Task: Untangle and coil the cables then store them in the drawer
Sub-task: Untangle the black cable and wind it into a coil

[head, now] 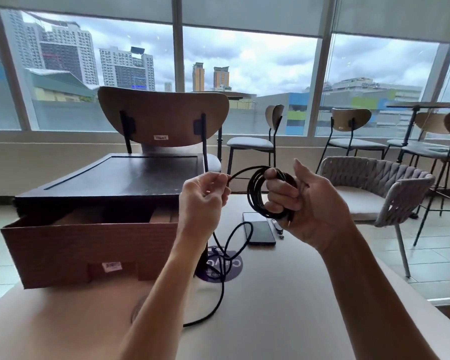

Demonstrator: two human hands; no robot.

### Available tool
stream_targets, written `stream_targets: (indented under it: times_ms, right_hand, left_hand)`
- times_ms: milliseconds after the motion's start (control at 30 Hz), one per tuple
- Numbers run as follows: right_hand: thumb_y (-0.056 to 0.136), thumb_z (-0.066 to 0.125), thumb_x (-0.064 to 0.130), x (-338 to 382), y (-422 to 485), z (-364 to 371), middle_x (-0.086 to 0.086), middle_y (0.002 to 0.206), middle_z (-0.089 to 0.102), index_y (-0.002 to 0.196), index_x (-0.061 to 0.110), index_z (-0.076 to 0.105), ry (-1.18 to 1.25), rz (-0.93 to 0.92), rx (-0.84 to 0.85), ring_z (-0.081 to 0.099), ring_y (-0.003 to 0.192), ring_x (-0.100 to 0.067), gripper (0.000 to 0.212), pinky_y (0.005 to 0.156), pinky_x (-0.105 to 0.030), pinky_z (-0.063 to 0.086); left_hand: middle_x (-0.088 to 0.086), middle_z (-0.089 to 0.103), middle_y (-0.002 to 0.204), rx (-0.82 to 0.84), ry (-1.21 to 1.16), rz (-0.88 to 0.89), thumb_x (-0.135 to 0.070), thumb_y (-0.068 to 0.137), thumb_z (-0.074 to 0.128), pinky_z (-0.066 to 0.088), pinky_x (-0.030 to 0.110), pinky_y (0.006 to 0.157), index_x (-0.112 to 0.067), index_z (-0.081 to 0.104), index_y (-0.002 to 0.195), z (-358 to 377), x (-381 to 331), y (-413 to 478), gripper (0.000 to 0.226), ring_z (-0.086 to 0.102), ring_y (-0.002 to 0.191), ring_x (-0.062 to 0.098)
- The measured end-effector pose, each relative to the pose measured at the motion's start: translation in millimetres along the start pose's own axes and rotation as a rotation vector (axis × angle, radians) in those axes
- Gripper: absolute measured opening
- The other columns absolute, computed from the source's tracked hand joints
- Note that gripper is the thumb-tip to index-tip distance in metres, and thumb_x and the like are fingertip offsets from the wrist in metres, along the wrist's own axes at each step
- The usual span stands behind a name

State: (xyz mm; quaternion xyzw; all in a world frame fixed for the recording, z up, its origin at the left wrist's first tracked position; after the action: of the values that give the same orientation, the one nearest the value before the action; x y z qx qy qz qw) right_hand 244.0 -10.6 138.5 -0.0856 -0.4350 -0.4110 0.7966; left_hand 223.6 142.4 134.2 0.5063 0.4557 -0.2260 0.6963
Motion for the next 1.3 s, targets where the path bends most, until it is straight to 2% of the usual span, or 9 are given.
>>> stream_targets:
  times_ms: [167, 267, 467, 600, 700, 833, 1033, 1233, 1300]
  right_hand:
    - [0.104, 0.034, 0.021, 4, 4, 14, 0.006, 0.059, 0.042, 0.106, 0.003, 0.056, 0.068, -0.095, 0.110, 0.037, 0.045, -0.006, 0.028, 0.055, -0.019, 0.041]
    - [0.104, 0.034, 0.015, 18, 4, 10, 0.004, 0.071, 0.050, 0.115, -0.001, 0.054, 0.156, -0.222, 0.061, 0.040, 0.051, -0.005, 0.027, 0.061, -0.019, 0.049]
    - [0.100, 0.042, 0.004, 46, -5, -23, -0.004, 0.080, 0.069, 0.118, -0.008, 0.054, -0.072, -0.531, -0.280, 0.053, 0.064, -0.009, 0.024, 0.072, -0.025, 0.052]
    - [0.103, 0.040, 0.000, 52, -15, -33, -0.003, 0.095, 0.076, 0.104, 0.013, 0.059, -0.467, -0.648, -0.484, 0.071, 0.089, -0.018, 0.023, 0.092, -0.035, 0.051]
    - [0.104, 0.039, 0.003, 48, -15, -22, -0.001, 0.095, 0.076, 0.095, 0.022, 0.060, -0.749, -0.665, -0.486, 0.069, 0.094, -0.015, 0.030, 0.091, -0.025, 0.049]
    - [0.106, 0.036, 0.005, 33, -9, -1, 0.011, 0.079, 0.071, 0.105, 0.021, 0.049, -1.098, -0.650, -0.360, 0.065, 0.070, 0.001, 0.021, 0.071, -0.011, 0.043]
    - [0.106, 0.038, 0.009, 20, 0, -2, 0.008, 0.070, 0.045, 0.112, 0.023, 0.058, -0.918, -0.493, -0.241, 0.045, 0.062, -0.004, 0.025, 0.058, -0.012, 0.042]
    - [0.104, 0.046, 0.024, 12, 4, -6, 0.004, 0.067, 0.038, 0.109, -0.004, 0.052, -1.011, -0.329, -0.113, 0.035, 0.055, -0.005, 0.029, 0.051, -0.014, 0.032]
    - [0.101, 0.051, 0.031, 9, 2, -11, 0.003, 0.074, 0.041, 0.113, 0.006, 0.052, -1.155, -0.283, -0.106, 0.041, 0.064, -0.007, 0.028, 0.059, -0.014, 0.040]
  left_hand:
    - [-0.001, 0.063, 0.067, 0.045, 0.349, 0.044, -0.024, 0.105, 0.046, 0.057, 0.046, 0.070, -0.015, 0.065, 0.080, 15, 5, -5, 0.033, 0.059, 0.064, 0.017]
    - [0.003, 0.063, 0.089, 0.260, 0.595, -0.085, -0.023, 0.106, 0.039, 0.056, 0.040, 0.078, -0.015, 0.060, 0.094, 38, 20, -17, 0.025, 0.062, 0.080, 0.020]
    - [-0.001, 0.063, 0.100, 0.725, 0.923, -0.197, -0.018, 0.101, 0.045, 0.041, 0.025, 0.062, -0.022, 0.054, 0.114, 56, 30, -50, 0.016, 0.056, 0.081, 0.017]
    - [-0.012, 0.070, 0.092, 0.904, 0.890, -0.127, -0.028, 0.093, 0.068, 0.053, 0.023, 0.074, -0.029, 0.058, 0.119, 54, -3, -62, 0.028, 0.066, 0.079, 0.005]
    - [-0.012, 0.069, 0.082, 0.982, 0.543, -0.146, -0.021, 0.086, 0.078, 0.058, 0.036, 0.086, -0.024, 0.065, 0.110, 55, -20, -66, 0.028, 0.068, 0.079, 0.012]
    - [-0.002, 0.065, 0.072, 0.878, 0.010, -0.151, 0.001, 0.091, 0.065, 0.050, 0.018, 0.064, 0.000, 0.065, 0.107, 46, -39, -51, 0.016, 0.058, 0.064, 0.006]
    - [0.006, 0.068, 0.086, 0.764, -0.367, -0.265, -0.042, 0.082, 0.075, 0.056, 0.019, 0.067, 0.004, 0.063, 0.123, 12, -29, -33, 0.063, 0.065, 0.079, 0.012]
    - [0.006, 0.075, 0.095, 0.307, -0.849, -0.587, -0.047, 0.103, 0.039, 0.058, 0.028, 0.066, -0.005, 0.064, 0.120, -18, 7, -10, 0.051, 0.073, 0.078, 0.016]
    - [0.001, 0.075, 0.091, 0.114, -0.829, -0.583, -0.041, 0.103, 0.044, 0.055, 0.030, 0.071, -0.010, 0.067, 0.111, -31, 17, -2, 0.039, 0.071, 0.083, 0.015]
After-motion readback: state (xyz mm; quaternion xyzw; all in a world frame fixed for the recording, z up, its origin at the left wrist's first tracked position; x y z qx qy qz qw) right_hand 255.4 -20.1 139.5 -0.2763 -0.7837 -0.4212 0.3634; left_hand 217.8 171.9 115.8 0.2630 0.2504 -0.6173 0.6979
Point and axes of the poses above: each hand's wrist, its own y-axis towards the middle knuckle, its own z-axis out of the palm, x = y × z, the point moved 9 cm from there along y, towards the middle knuckle
